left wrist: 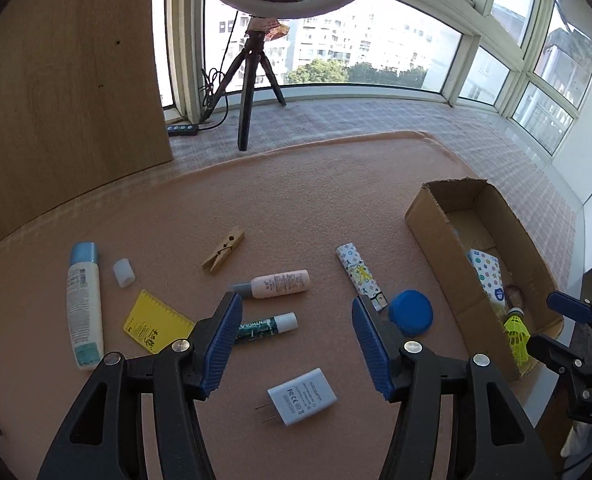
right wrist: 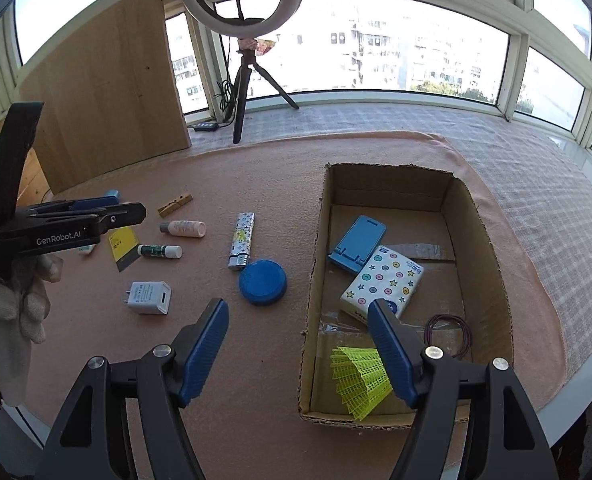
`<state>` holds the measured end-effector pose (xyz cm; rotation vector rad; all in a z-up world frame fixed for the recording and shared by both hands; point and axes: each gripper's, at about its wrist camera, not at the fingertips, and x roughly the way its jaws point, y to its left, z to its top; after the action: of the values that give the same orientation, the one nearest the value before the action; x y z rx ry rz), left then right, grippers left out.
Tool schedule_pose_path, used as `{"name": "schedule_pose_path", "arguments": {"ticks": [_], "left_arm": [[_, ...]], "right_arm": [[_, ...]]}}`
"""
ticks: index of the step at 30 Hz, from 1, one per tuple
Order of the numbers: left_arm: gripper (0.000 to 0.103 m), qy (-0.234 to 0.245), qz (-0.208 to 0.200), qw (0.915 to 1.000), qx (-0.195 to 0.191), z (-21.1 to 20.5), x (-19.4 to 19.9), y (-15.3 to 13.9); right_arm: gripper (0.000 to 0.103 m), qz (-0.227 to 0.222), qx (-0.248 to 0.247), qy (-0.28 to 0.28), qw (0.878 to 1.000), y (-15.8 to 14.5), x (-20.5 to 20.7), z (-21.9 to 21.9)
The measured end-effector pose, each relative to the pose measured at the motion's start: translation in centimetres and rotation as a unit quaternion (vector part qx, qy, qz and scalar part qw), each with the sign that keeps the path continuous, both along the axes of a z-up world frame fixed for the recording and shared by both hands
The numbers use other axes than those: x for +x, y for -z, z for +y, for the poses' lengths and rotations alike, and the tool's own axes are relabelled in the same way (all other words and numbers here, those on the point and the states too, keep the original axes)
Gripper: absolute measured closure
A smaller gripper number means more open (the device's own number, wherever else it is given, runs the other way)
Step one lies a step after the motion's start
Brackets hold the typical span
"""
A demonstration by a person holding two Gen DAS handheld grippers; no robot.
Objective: Organize objects
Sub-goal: 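Move both tools back toward the white USB charger on the mat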
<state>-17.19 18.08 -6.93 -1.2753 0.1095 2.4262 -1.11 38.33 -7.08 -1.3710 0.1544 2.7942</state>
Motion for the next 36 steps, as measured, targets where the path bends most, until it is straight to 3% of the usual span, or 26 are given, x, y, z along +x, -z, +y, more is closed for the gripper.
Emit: {"name": "schedule_pose_path", "arguments": {"ticks": [7, 13, 26, 30, 36], "left_arm": [[0.042, -0.067, -0.012, 0.9977, -0.006, -9.5, 2.0, 0.8], [0.042, -0.099, -0.015, 0.995, -0.006, -14.1, 3.9, 1.7], [0.042, -0.102, -0.028, 0.9942, 0.013, -16.6, 5.0, 2.9], [0.042, -0.102, -0.021, 0.9944, 0.02, -16.9, 5.0, 2.6], [0.042, -0.101, -0.023, 0.9942, 0.029, -17.1, 4.6, 3.1]], "right_arm": [[0.035, -0.015, -0.01, -0.008, 1.0, 1.5, -1.0, -3.4], [0.035, -0.037, -0.018, 0.014, 0.999, 3.0, -1.6, -4.6], [0.035, -0.1, -0.067, -0.008, 0.993, 6.0, -2.1, -8.2], [0.035, -0.129, -0.054, 0.005, 0.99, 8.0, -1.8, -8.8], [0.035, -0.126, -0.025, -0.001, 0.992, 7.8, -1.9, -10.0]]}}
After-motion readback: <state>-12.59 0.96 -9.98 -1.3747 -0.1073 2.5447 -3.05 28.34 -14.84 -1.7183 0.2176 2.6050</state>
